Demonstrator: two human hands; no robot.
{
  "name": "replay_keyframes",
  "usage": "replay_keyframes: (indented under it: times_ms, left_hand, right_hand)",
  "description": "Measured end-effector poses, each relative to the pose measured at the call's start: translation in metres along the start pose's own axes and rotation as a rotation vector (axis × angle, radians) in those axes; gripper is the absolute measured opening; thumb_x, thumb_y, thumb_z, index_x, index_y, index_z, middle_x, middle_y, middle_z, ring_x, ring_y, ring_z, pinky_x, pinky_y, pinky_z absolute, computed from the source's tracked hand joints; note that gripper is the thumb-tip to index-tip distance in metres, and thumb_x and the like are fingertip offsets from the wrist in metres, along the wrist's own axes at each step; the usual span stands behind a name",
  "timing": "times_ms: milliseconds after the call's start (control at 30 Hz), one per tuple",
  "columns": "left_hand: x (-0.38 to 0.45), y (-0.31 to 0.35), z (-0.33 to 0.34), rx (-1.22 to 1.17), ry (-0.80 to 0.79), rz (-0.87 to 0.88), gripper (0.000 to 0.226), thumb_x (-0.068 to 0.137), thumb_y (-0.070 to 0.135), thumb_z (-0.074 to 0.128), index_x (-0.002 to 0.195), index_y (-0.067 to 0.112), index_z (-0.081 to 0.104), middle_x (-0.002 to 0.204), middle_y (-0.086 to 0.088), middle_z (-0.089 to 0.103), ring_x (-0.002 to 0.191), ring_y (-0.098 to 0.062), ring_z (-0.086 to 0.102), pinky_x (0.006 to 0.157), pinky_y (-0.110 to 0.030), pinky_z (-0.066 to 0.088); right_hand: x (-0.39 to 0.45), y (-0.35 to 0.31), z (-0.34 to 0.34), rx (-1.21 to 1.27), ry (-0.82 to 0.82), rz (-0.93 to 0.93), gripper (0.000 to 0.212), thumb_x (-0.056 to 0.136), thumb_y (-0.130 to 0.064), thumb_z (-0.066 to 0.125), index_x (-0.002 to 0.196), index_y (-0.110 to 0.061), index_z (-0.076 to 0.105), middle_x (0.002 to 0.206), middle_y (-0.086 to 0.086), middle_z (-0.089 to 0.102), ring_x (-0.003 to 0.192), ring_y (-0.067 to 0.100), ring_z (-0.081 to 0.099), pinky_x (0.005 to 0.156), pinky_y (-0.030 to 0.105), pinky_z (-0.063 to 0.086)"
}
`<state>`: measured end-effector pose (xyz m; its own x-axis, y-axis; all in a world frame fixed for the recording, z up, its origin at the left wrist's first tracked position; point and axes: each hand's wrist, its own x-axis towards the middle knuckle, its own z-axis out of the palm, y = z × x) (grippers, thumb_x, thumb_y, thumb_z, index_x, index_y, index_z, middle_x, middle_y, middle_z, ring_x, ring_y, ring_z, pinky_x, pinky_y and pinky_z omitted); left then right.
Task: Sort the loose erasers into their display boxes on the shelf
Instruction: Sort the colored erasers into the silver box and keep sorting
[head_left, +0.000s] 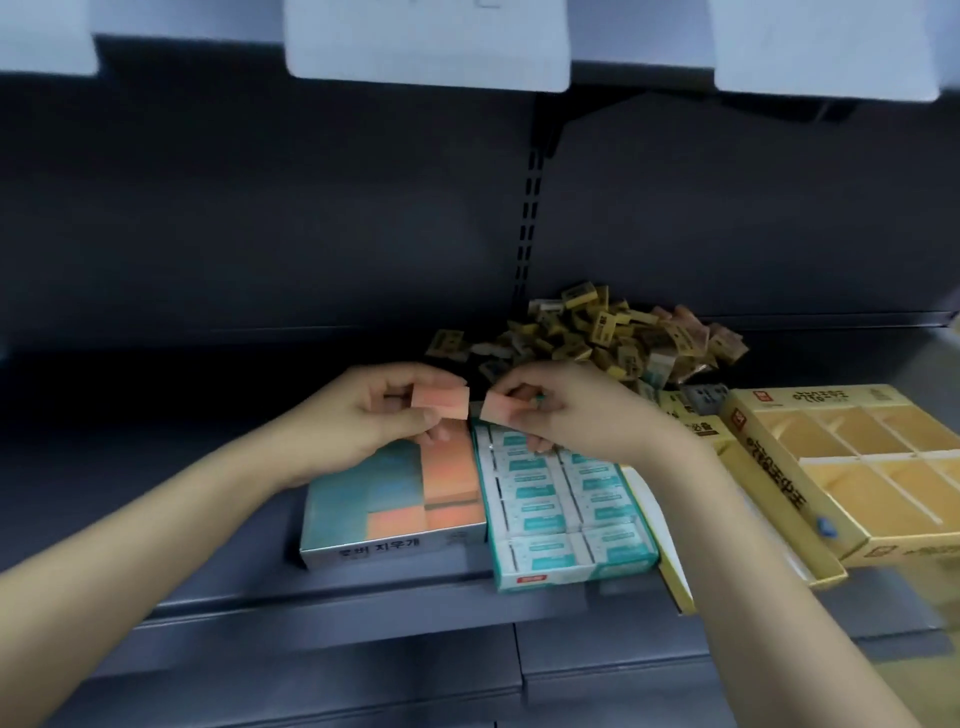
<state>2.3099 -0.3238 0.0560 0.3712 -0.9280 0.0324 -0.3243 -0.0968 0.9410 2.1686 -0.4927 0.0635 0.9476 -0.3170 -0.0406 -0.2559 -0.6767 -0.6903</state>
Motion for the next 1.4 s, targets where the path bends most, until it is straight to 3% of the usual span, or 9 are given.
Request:
replay_keyframes:
  times_ms: [100,300,500,667,767,967,1067,1200,1400]
  left_hand:
    - [-0.012,-0.002,-0.003,-0.114,0.039,-0.035,0.033,0.086,-0.007,0.055,0.109,0.016,0.06,0.084,-0.008,0.071,0.078,-0.011,0.068,0.071,-0.014,0.051]
    - [-0.028,-0.009,-0.01,-0.191,0.167,-0.094,0.031,0.083,-0.006,0.059,0.099,0.019,0.066,0.087,0.0,0.068,0.075,-0.007,0.063,0.067,-0.012,0.049]
    - [-0.036,-0.018,-0.008,-0.135,0.326,-0.121,0.028,0.08,-0.004,0.065,0.092,0.02,0.059,0.086,-0.003,0.066,0.08,-0.014,0.061,0.07,-0.015,0.048]
    - [-0.044,-0.009,-0.013,0.218,0.085,-0.044,0.03,0.088,0.011,0.059,0.089,0.04,0.065,0.099,0.007,0.069,0.095,-0.013,0.062,0.088,-0.028,0.047]
    - [-0.042,-0.004,-0.01,0.322,-0.023,-0.06,0.032,0.088,0.013,0.061,0.09,0.044,0.063,0.097,0.013,0.066,0.093,-0.007,0.062,0.087,-0.025,0.049]
    - [-0.03,-0.008,-0.001,0.392,-0.066,-0.1,0.017,0.079,0.01,0.071,0.081,0.026,0.065,0.082,0.001,0.069,0.071,-0.005,0.06,0.07,-0.015,0.049]
    - [-0.029,-0.009,-0.004,0.435,-0.083,-0.108,0.012,0.08,0.013,0.071,0.086,0.023,0.07,0.085,0.007,0.069,0.078,-0.003,0.062,0.074,-0.014,0.049]
    - [-0.028,-0.01,-0.002,0.484,-0.118,-0.122,0.014,0.082,0.018,0.069,0.089,0.03,0.072,0.088,0.022,0.066,0.087,0.005,0.06,0.083,-0.012,0.045]
    - [-0.026,-0.016,-0.004,0.437,-0.103,-0.187,0.015,0.081,0.024,0.07,0.084,0.038,0.071,0.095,0.016,0.069,0.093,-0.007,0.064,0.092,-0.032,0.05]
  right_hand:
    - [-0.002,-0.007,0.012,0.086,-0.011,0.003,0.022,0.092,-0.01,0.056,0.11,-0.022,0.061,0.095,-0.009,0.061,0.07,0.01,0.067,0.067,0.02,0.056]
    - [-0.009,-0.016,0.033,0.132,0.05,0.041,0.027,0.086,-0.002,0.058,0.1,-0.026,0.062,0.09,-0.006,0.062,0.065,0.005,0.062,0.064,0.018,0.052]
    - [-0.018,-0.021,0.041,0.06,0.164,0.054,0.017,0.083,-0.014,0.066,0.09,-0.029,0.063,0.089,-0.012,0.062,0.062,0.004,0.051,0.055,0.013,0.039]
    - [-0.029,-0.022,0.041,0.09,0.127,0.067,0.009,0.084,-0.018,0.068,0.085,-0.027,0.066,0.077,-0.017,0.061,0.048,0.002,0.043,0.044,0.008,0.029]
    - [-0.032,-0.026,0.042,0.052,0.093,0.06,0.007,0.083,-0.017,0.069,0.088,-0.022,0.07,0.077,-0.017,0.061,0.048,0.002,0.045,0.046,0.008,0.032]
    - [-0.03,-0.029,0.047,-0.004,0.033,0.11,0.014,0.076,-0.023,0.077,0.081,-0.028,0.065,0.078,-0.006,0.063,0.049,-0.006,0.048,0.049,0.007,0.035]
    - [-0.029,-0.028,0.049,-0.014,0.043,0.12,0.012,0.074,-0.026,0.079,0.076,-0.024,0.067,0.076,-0.007,0.066,0.057,-0.005,0.053,0.053,0.008,0.038]
    - [-0.024,-0.03,0.051,-0.172,0.056,0.102,0.012,0.073,-0.031,0.078,0.078,-0.024,0.071,0.081,-0.006,0.066,0.077,0.007,0.06,0.071,0.022,0.048]
    - [-0.024,-0.03,0.053,-0.065,0.04,0.127,0.011,0.076,-0.029,0.077,0.082,-0.02,0.074,0.063,-0.011,0.061,0.052,-0.006,0.05,0.049,0.006,0.036]
